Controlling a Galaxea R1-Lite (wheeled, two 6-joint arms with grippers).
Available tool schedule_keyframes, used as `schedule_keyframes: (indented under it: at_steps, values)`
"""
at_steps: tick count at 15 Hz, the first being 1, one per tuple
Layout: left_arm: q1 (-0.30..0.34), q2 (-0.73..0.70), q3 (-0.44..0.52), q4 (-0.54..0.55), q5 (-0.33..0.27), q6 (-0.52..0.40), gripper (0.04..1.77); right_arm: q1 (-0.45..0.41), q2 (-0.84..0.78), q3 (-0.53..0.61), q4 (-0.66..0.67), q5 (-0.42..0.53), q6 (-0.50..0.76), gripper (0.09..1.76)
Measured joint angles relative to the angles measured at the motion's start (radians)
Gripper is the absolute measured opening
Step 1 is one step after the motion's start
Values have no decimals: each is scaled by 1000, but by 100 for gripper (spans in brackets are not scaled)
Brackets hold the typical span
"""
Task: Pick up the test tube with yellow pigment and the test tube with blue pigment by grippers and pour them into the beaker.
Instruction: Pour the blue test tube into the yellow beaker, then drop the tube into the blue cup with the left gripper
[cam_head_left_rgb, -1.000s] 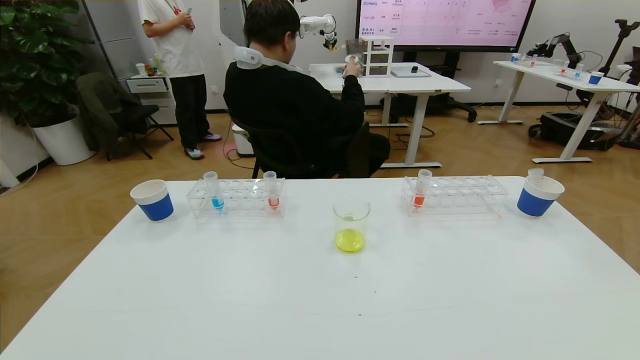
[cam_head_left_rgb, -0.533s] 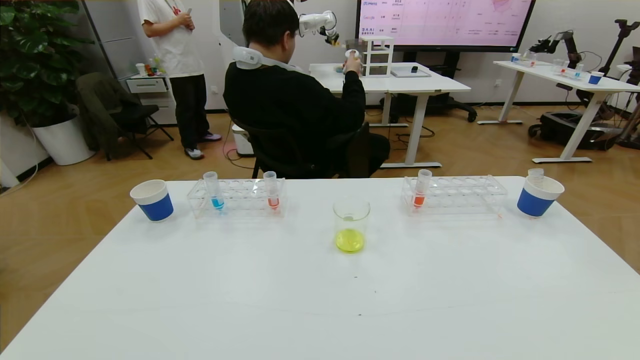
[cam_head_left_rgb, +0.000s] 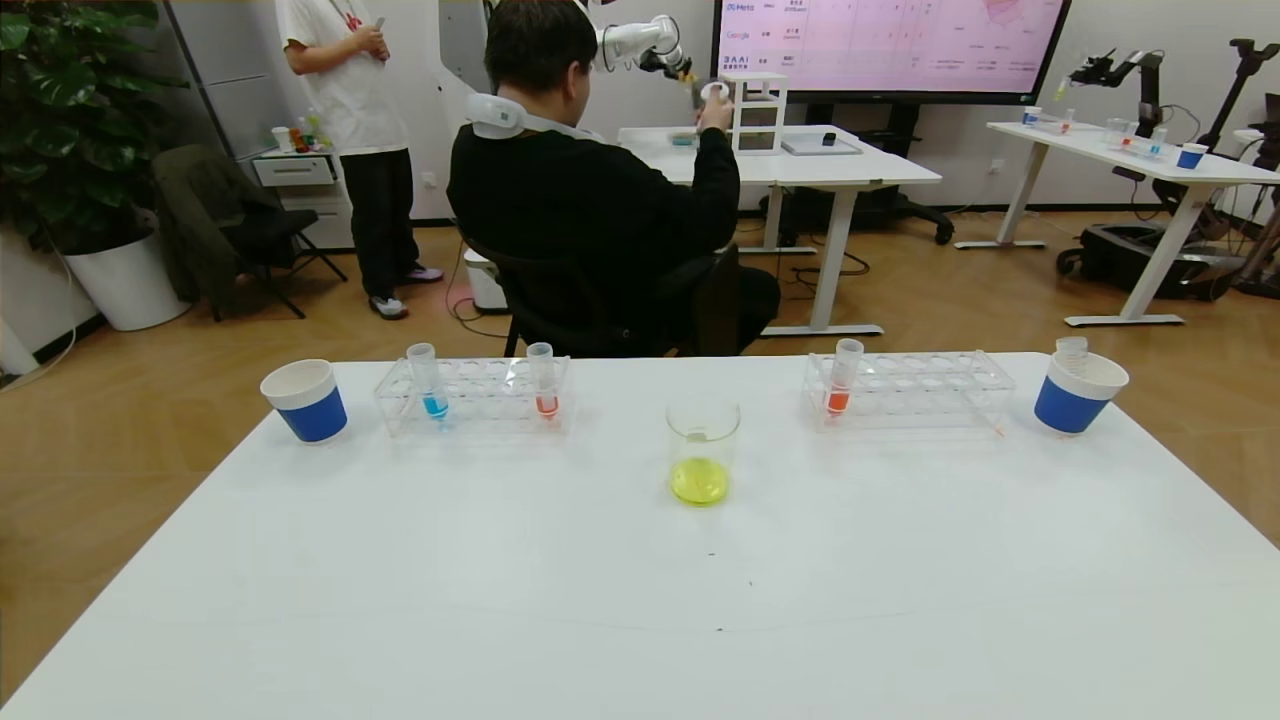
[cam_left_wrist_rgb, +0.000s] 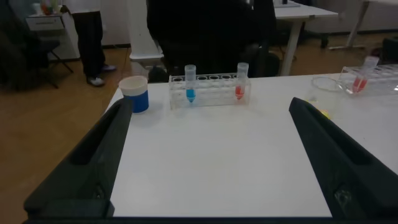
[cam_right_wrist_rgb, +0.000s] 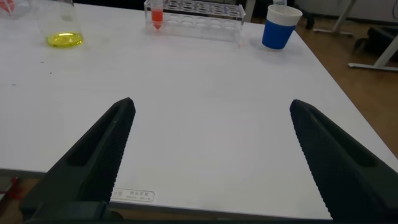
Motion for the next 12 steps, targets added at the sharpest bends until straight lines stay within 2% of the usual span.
schedule_keyframes:
  at_steps: [2, 5, 12]
  values:
    - [1, 199, -86, -130, -2, 3, 175, 0, 0, 0, 0, 0, 0, 174]
    - [6, 512, -154, -380, -3, 5, 175, 0, 0, 0, 0, 0, 0, 174]
    - [-11, 1151, -166, -960, 0, 1, 175, 0, 0, 0, 0, 0, 0, 174]
